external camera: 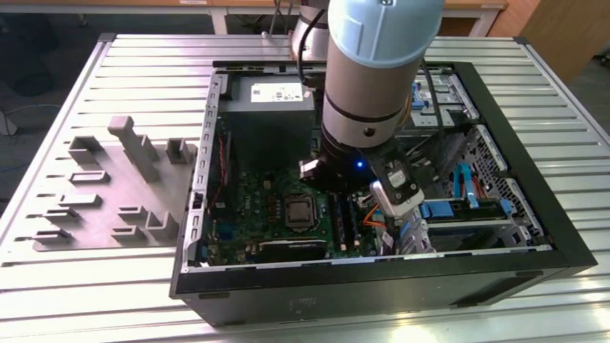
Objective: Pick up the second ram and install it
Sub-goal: 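Press down the second ram until it locks into place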
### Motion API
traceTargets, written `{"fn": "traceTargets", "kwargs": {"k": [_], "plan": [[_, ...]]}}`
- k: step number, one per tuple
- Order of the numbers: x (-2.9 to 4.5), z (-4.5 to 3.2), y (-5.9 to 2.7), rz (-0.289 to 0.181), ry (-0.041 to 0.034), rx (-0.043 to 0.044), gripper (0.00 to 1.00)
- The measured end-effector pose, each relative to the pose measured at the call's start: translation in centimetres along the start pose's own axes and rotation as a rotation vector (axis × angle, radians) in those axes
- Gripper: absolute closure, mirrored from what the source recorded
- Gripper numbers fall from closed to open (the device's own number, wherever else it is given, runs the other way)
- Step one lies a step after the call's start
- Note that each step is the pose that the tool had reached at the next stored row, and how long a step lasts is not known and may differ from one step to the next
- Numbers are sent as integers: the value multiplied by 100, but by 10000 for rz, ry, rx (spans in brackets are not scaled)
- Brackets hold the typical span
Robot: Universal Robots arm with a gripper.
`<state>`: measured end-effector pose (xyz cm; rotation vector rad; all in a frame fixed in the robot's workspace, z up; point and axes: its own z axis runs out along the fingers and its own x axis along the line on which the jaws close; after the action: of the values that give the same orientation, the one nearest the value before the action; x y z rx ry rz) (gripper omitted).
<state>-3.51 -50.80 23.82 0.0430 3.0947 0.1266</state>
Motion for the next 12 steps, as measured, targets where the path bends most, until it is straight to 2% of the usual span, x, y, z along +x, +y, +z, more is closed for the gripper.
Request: {"fn": "traceTargets", "kwargs": {"k": [6,12], "plan": [[-4,-9,-137,-1,0,0,89],[-5,-8,-161,0,0,0,89]]}}
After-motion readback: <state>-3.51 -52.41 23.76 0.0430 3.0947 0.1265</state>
